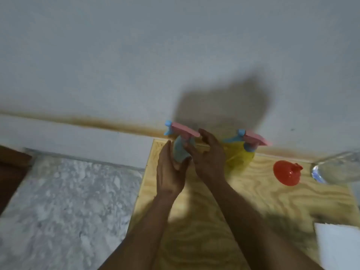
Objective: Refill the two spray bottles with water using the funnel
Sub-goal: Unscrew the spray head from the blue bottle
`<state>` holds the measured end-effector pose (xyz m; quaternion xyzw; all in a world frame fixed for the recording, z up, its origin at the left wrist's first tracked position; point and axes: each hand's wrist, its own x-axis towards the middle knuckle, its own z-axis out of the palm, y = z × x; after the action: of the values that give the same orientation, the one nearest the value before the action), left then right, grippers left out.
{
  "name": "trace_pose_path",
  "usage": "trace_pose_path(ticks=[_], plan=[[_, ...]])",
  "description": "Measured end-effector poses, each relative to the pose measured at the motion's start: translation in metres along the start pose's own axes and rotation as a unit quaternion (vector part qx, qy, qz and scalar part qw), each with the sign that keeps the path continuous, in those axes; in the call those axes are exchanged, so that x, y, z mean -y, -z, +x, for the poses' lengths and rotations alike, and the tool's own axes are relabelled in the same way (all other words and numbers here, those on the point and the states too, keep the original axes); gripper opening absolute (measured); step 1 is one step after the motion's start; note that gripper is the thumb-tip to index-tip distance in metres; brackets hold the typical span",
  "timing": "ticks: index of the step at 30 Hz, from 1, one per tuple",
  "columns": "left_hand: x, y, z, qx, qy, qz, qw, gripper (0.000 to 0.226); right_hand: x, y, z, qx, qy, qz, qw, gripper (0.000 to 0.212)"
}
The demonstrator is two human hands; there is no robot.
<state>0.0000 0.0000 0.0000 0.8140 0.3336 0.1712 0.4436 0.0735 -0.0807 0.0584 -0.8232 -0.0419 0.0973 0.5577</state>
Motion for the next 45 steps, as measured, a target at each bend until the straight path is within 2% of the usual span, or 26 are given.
trace_pose_path(ticks=[2, 5, 11, 17, 20, 24, 28, 33, 37, 45], plan=[[0.005, -0.008, 0.010, -0.006, -0.024, -0.010, 1.000, 0.074, -0.003, -0.007, 0.007, -0.007, 0.021, 0.022, 1.000, 0.049], [0.011, -0.018, 0.021, -0.001, -0.041, -0.033, 0.999, 0.075, -0.007, -0.010, 0.013, 0.009, 0.069, 0.058, 0.996, 0.019], [0.019, -0.021, 0.023, -0.002, -0.052, -0.078, 0.996, 0.070, -0.006, -0.012, 0.016, 0.006, 0.084, 0.063, 0.994, 0.023], [0.013, 0.004, 0.005, -0.004, -0.083, -0.113, 0.990, 0.074, 0.013, -0.007, 0.000, 0.010, 0.059, 0.083, 0.995, 0.018], [-0.004, 0.029, -0.013, -0.019, -0.092, -0.114, 0.989, 0.075, 0.037, 0.001, -0.017, 0.019, 0.060, 0.106, 0.992, 0.021], [-0.033, 0.067, -0.041, -0.036, -0.131, -0.126, 0.983, 0.063, 0.073, 0.014, -0.046, 0.031, 0.051, 0.141, 0.988, 0.019], [-0.051, 0.097, -0.063, -0.055, -0.213, -0.114, 0.969, 0.065, 0.111, 0.032, -0.077, 0.009, 0.044, 0.183, 0.982, 0.009], [-0.084, 0.123, -0.088, -0.091, -0.267, -0.119, 0.952, 0.062, 0.147, 0.058, -0.113, -0.014, 0.071, 0.213, 0.974, 0.015], [-0.115, 0.134, -0.105, -0.076, -0.281, -0.139, 0.947, 0.058, 0.166, 0.086, -0.128, -0.021, 0.093, 0.188, 0.978, 0.026], [-0.157, 0.130, -0.145, -0.062, -0.274, -0.147, 0.948, 0.061, 0.169, 0.140, -0.140, 0.020, 0.100, 0.191, 0.976, 0.022]])
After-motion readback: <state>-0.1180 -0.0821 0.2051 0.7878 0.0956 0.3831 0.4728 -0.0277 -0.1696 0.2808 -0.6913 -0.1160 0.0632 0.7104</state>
